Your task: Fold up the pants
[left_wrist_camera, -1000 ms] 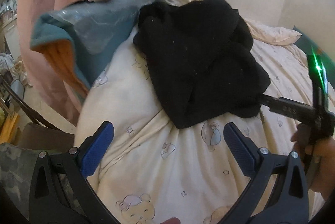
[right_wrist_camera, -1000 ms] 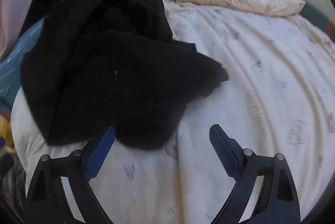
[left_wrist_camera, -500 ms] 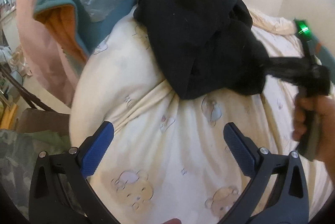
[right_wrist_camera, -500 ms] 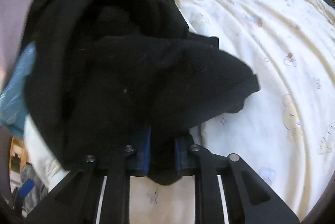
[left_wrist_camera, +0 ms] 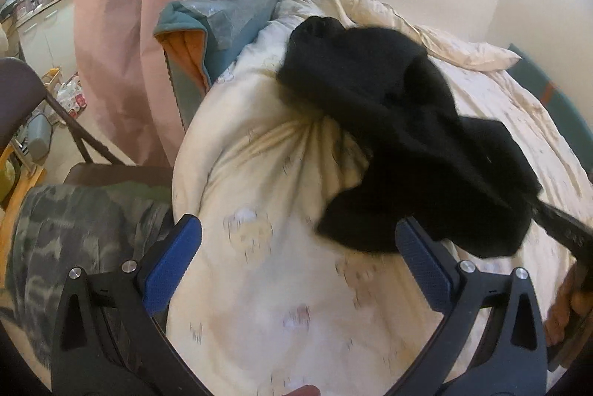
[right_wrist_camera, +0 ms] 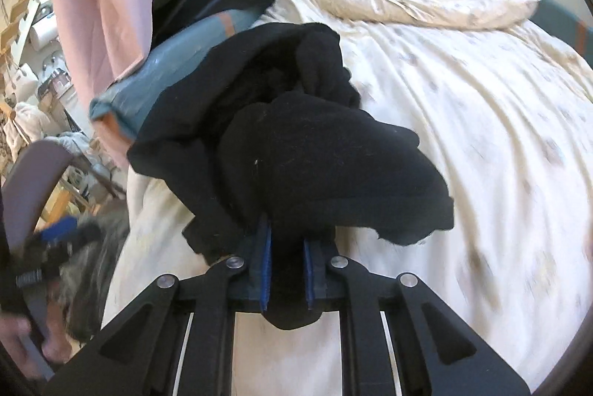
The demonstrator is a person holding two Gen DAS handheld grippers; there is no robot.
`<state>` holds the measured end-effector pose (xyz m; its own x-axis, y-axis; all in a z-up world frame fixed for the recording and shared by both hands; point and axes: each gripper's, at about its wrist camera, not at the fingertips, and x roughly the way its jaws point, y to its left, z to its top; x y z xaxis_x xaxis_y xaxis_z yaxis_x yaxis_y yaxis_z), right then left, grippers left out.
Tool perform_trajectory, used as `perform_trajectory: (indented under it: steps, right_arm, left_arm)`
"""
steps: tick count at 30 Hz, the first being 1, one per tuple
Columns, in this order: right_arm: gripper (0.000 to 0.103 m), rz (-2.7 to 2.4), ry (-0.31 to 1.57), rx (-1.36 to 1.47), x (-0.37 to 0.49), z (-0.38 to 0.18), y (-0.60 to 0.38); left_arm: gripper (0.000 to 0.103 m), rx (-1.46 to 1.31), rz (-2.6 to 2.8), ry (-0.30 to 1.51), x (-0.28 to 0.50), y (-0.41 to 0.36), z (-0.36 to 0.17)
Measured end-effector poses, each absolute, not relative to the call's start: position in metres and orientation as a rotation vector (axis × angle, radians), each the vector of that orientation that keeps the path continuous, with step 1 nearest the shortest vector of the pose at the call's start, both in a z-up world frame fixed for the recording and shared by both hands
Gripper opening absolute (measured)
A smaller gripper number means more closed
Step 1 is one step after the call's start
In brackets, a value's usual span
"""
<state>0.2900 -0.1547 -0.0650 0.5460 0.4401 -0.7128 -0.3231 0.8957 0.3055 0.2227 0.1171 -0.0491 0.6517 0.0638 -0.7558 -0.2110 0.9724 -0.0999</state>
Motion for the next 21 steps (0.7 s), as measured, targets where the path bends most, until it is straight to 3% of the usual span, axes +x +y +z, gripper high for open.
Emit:
perform_trajectory:
  steps: [8, 14, 16, 17, 18, 21]
  right_arm:
    - [0.014, 0.331, 1.040, 0.112, 0.228, -0.091, -0.210]
    - [0.026, 0.328, 1.136, 0.164, 0.241, -0.100, -0.218]
    - [0.046, 0.315, 1.135, 0.130, 0.235, -0.090, -0.217]
    - [0.077, 0.304, 1.127, 0.122, 0.229, -0.085, -0.222]
    - [0.090, 0.302, 1.093, 0.124, 0.222, -0.076, -0.228]
    - [0.090, 0.280, 0.997, 0.066, 0.216, -0.049, -0.217]
  left_arm:
    - [0.103, -0.183, 0.142, 0.871, 0.190, 0.107, -0.056]
    - [0.103, -0.207, 0.167, 0.897, 0.195, 0.116, -0.068]
    - [0.103, -0.232, 0.177, 0.921, 0.199, 0.122, -0.074]
    - [0.103, -0.247, 0.179, 0.930, 0.201, 0.126, -0.076]
    - [0.103, -0.260, 0.188, 0.937, 0.202, 0.131, -0.078]
    - [0.103, -0.294, 0.195, 0.958, 0.207, 0.139, -0.082]
